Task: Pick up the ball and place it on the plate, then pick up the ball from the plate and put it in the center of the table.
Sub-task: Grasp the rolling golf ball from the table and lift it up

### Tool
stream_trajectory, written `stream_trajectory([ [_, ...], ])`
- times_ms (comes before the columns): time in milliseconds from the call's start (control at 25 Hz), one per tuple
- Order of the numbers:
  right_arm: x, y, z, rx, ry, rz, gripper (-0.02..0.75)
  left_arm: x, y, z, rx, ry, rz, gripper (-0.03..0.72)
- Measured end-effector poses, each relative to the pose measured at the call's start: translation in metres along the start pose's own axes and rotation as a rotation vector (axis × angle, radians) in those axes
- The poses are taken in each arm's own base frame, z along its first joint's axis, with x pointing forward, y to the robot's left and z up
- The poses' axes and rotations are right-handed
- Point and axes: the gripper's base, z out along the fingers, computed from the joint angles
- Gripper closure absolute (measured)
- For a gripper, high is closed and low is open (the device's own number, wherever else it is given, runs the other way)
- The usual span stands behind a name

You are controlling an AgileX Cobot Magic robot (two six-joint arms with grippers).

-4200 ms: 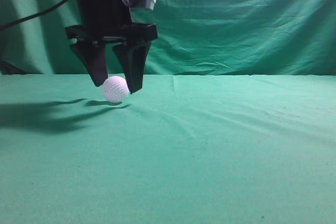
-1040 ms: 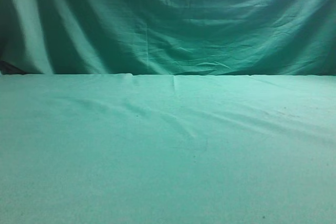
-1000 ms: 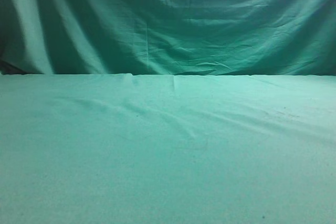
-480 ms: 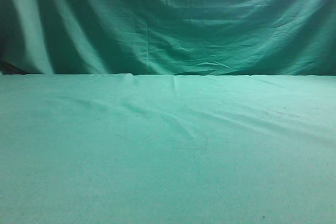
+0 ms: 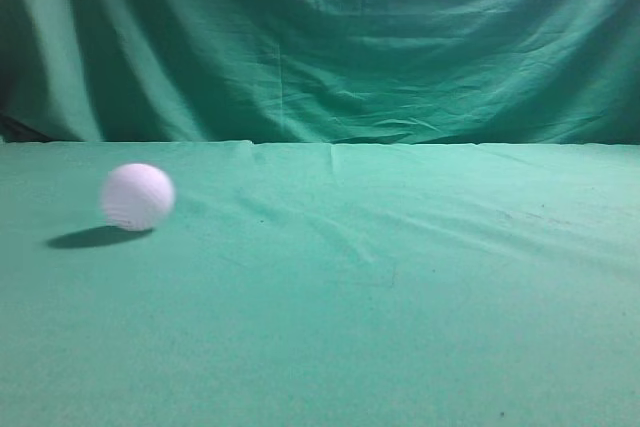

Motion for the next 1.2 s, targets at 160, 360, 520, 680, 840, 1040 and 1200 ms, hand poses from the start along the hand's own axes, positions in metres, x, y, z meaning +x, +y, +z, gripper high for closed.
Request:
stream_trajectory([
  [160, 0.0, 0.0, 0.0, 0.0, 0.0, 0.0, 0.691, 0.02, -0.028, -0.035, 0.022, -0.106, 0.066, 0.688],
  [360, 0.0, 0.0, 0.0, 0.0, 0.0, 0.0, 0.691, 0.065, -0.038, -0.067, 0.003, -0.191, 0.085, 0.688],
  [520, -0.002, -0.001, 0.0, 0.008, -0.018, -0.04, 0.691, 0.108, -0.043, -0.088, -0.007, -0.213, 0.118, 0.688],
  [680, -0.014, 0.001, -0.001, -0.013, -0.159, -0.02, 0.691, 0.147, -0.049, -0.115, -0.012, -0.281, 0.137, 0.688],
  [840, -0.031, 0.004, -0.006, -0.061, -0.35, 0.087, 0.691, 0.18, -0.053, -0.134, -0.018, -0.357, 0.16, 0.688],
  [1040, -0.045, 0.005, -0.012, -0.086, -0.508, 0.1, 0.691, 0.213, -0.056, -0.148, -0.028, -0.444, 0.19, 0.688],
  [1200, -0.068, 0.005, -0.025, -0.066, -0.475, 0.061, 0.691, 0.229, -0.057, -0.146, -0.03, -0.459, 0.196, 0.688],
])
